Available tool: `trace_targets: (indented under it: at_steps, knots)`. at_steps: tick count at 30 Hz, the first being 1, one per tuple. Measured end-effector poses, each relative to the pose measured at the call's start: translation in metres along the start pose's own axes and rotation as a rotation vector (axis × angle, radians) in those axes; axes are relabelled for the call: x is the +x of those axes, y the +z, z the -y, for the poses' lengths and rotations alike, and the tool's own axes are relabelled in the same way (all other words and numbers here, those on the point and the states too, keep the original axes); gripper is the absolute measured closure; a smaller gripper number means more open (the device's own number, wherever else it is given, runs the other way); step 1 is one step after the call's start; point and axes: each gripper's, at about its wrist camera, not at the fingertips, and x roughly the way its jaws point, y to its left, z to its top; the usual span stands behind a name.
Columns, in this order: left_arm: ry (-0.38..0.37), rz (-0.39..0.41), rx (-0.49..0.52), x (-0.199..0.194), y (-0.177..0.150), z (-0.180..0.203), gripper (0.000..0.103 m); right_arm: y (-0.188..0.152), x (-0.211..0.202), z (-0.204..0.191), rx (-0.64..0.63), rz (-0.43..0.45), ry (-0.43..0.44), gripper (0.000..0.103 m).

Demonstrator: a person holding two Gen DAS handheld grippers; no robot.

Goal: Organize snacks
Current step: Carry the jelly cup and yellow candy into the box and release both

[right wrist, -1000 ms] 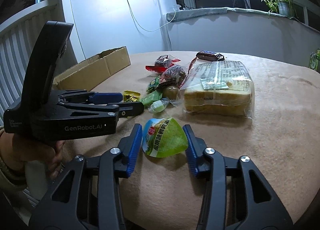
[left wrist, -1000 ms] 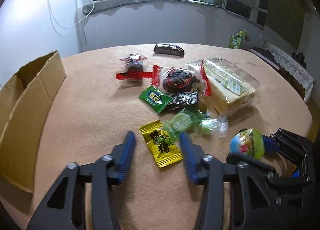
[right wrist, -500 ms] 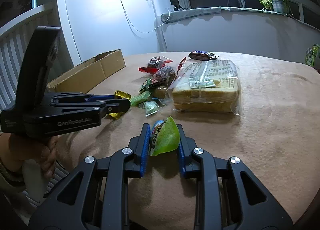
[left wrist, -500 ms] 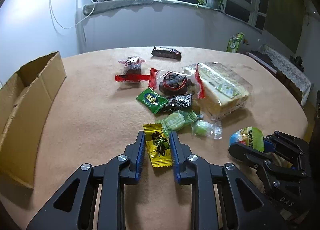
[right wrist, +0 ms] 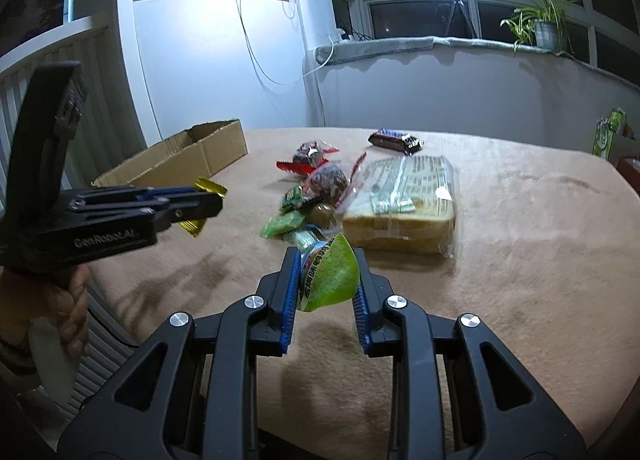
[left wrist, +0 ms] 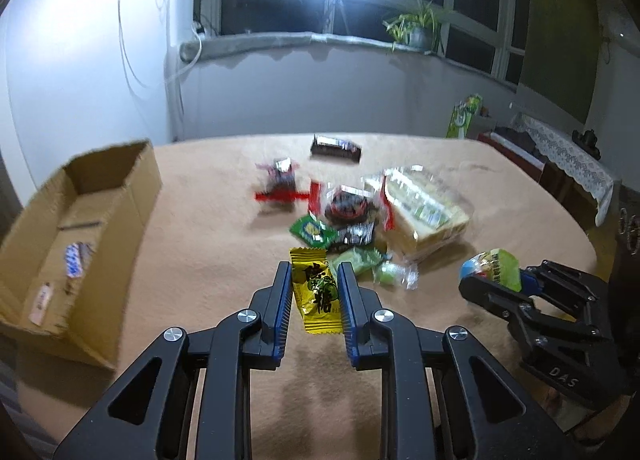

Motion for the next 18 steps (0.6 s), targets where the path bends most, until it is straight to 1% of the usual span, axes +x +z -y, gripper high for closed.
trace_targets:
  at_steps: [4,8,11,14,18]
  knots:
    - [0.009,0.066,0.017,-0.027,0.009,-0.005,0.082,0.011,-0.006,-0.008,-0.004,0.012,0.002,0.078]
    - [0.013,0.106,0.017,-0.047,0.013,-0.018,0.082,0.026,-0.007,-0.023,-0.034,0.022,-0.002,0.078]
    - [0.031,0.135,0.023,-0.06,0.016,-0.028,0.082,0.039,-0.005,-0.039,-0.068,0.03,0.003,0.078]
    - [0.048,0.169,0.008,-0.073,0.018,-0.046,0.082,0.052,0.0,-0.06,-0.106,0.039,0.016,0.078]
    - [0.073,0.194,-0.046,-0.083,0.013,-0.08,0.082,0.069,0.015,-0.094,-0.164,0.04,0.051,0.078]
